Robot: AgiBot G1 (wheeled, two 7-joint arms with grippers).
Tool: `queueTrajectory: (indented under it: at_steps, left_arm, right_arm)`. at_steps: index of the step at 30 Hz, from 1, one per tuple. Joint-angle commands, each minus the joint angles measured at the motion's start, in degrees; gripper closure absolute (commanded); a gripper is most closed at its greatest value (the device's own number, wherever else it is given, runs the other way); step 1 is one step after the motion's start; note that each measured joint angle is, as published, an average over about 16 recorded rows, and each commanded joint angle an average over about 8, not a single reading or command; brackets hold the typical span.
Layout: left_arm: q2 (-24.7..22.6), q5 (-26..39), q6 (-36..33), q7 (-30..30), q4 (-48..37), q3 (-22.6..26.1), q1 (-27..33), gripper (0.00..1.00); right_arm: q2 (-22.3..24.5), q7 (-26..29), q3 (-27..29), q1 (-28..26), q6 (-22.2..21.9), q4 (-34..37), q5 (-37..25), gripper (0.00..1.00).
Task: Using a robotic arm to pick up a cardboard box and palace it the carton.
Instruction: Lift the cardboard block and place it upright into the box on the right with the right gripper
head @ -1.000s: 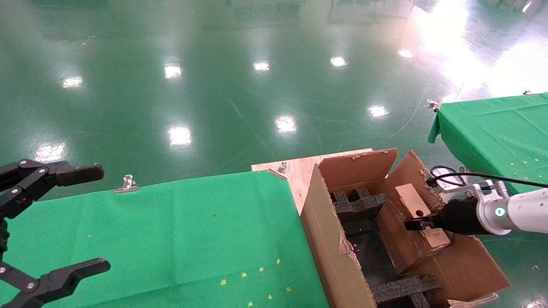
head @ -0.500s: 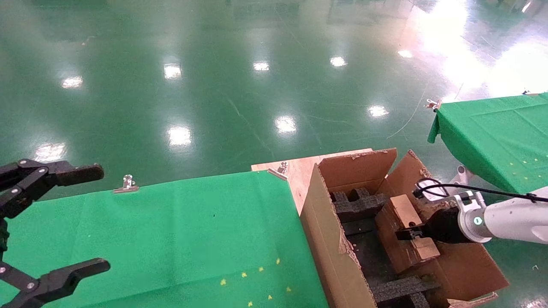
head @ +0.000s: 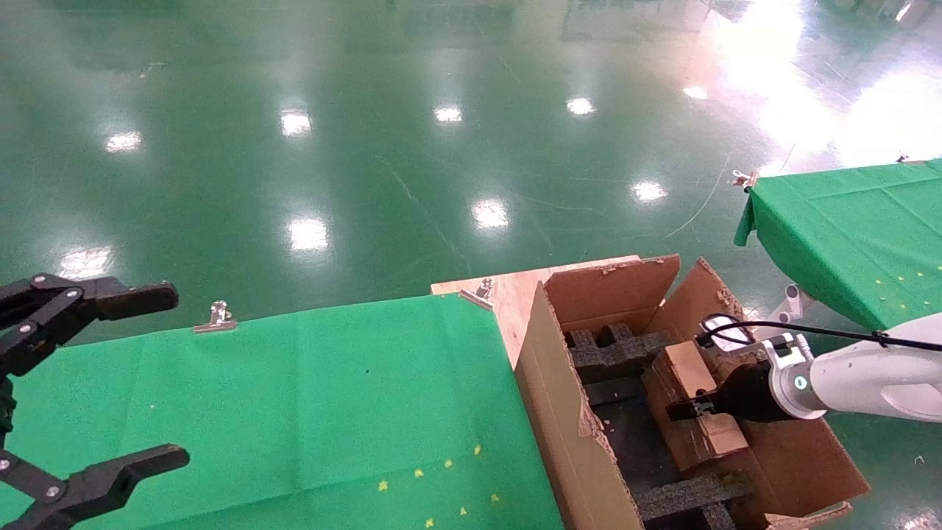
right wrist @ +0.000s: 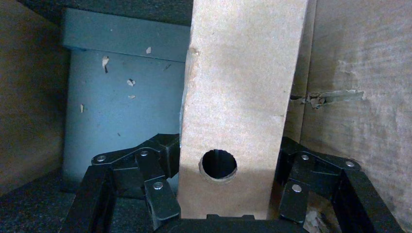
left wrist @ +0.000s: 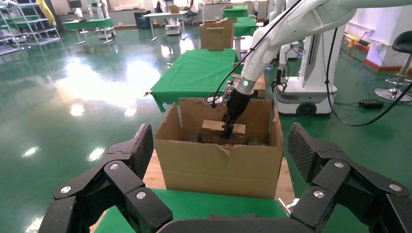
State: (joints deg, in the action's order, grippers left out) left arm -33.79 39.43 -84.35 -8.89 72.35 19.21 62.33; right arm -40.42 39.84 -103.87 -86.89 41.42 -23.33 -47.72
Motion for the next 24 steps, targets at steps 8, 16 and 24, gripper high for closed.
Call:
queueTrajectory:
  at_steps: [8,16,24]
  left_arm:
    - [0.0,0.0,0.0,0.0,0.0,0.0,0.0,0.0]
    - [0.0,0.0,0.0,0.0,0.0,0.0,0.0,0.0]
    - [0.0,0.0,0.0,0.0,0.0,0.0,0.0,0.0]
  right_arm:
    - [0.1,0.0,0.0,-0.1,0.1,-0.1,0.1,0.0]
    - [0.5,-0.2,0.0,-0.9,0.0,-0.3,-0.1,0.0]
    - [2.1,-0.9,0.1,-3.4,-0.6,-2.3,-1.0,0.0]
